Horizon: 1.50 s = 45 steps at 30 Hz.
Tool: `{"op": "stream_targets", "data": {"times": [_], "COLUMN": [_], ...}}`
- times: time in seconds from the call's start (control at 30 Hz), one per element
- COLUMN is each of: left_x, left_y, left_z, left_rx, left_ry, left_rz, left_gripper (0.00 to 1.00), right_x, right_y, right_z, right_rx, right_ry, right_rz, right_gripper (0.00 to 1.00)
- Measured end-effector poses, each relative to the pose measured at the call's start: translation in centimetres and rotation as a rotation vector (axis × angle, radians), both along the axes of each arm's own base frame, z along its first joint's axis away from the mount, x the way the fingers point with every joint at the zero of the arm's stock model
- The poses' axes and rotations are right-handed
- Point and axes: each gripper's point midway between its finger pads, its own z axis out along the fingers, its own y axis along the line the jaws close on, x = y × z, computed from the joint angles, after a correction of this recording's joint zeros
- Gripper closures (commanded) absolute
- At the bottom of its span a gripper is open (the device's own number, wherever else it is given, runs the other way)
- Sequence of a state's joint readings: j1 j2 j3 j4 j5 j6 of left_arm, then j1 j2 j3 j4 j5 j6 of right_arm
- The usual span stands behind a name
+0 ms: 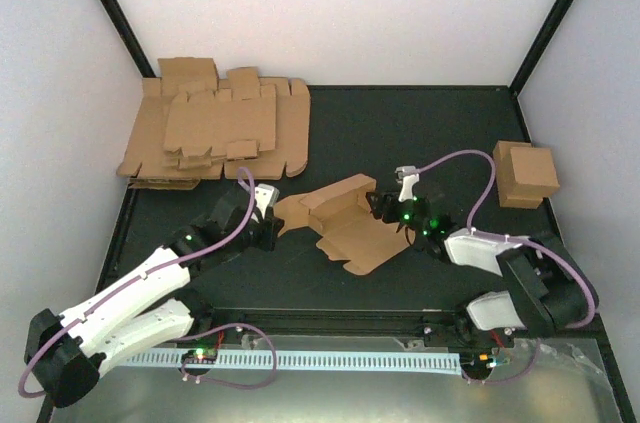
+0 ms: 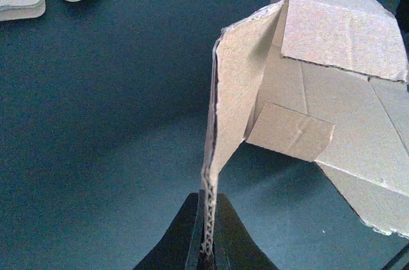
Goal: Fold the paper box
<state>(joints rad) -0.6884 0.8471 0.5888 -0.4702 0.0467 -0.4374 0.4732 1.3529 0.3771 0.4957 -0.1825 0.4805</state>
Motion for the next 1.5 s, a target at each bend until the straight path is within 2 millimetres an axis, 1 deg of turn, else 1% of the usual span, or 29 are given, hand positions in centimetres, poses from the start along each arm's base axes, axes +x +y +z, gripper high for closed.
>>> {"op": "stream_targets", "data": {"times": [0.17, 0.27, 0.43, 0.53, 0.6, 0.67, 0.7, 0.9, 1.03, 1.2, 1.37, 1.5], "left_x": [0.0, 0.1, 0.1, 0.1, 0.2, 0.2, 0.2, 0.4, 0.5, 0.5, 0.5, 0.6], "left_y": [0.0, 0.0, 0.1, 0.1, 0.1, 0.2, 0.2, 0.3, 0.4, 0.4, 0.4, 0.4], "left_z": [-0.1, -0.1, -0.1, -0.1, -0.1, -0.1, -0.1, -0.3, -0.3, -0.3, -0.5, -0.5], "left_rx": [0.001, -0.001, -0.001, -0.001, -0.001, -0.001, 0.0, 0.006, 0.004, -0.002, -0.002, -0.006], "left_ry": [0.006, 0.006, 0.006, 0.006, 0.006, 0.007, 0.008, 0.016, 0.017, 0.022, 0.03, 0.032], "left_rz": [-0.002, 0.002, 0.004, 0.005, 0.007, 0.009, 0.011, 0.017, 0.02, 0.018, 0.02, 0.02], "left_gripper": [0.98, 0.99, 0.99, 0.99, 0.98, 0.98, 0.98, 0.98, 0.99, 0.99, 0.98, 0.98], "right_x": [0.3, 0.2, 0.7, 1.2, 1.5, 1.8, 1.9, 2.7, 2.9, 3.1, 3.8, 4.0], "right_y": [0.9, 1.4, 1.8, 1.9, 2.0, 2.1, 2.2, 2.6, 2.7, 2.8, 3.2, 3.3], "right_z": [-1.5, -2.3, -3.0, -3.0, -2.9, -3.1, -3.3, -3.4, -3.3, -3.7, -3.8, -3.9], "right_rx": [-0.002, -0.003, 0.0, 0.007, 0.014, 0.017, 0.018, 0.022, 0.026, 0.023, 0.022, 0.02], "right_ry": [0.036, 0.046, 0.042, 0.02, 0.003, -0.005, -0.005, -0.02, -0.028, -0.022, -0.021, -0.018], "right_rz": [0.056, 0.082, 0.09, 0.084, 0.081, 0.081, 0.082, 0.084, 0.084, 0.084, 0.085, 0.086], "right_gripper": [0.42, 0.42, 0.45, 0.46, 0.5, 0.57, 0.58, 0.58, 0.57, 0.58, 0.67, 0.75]}}
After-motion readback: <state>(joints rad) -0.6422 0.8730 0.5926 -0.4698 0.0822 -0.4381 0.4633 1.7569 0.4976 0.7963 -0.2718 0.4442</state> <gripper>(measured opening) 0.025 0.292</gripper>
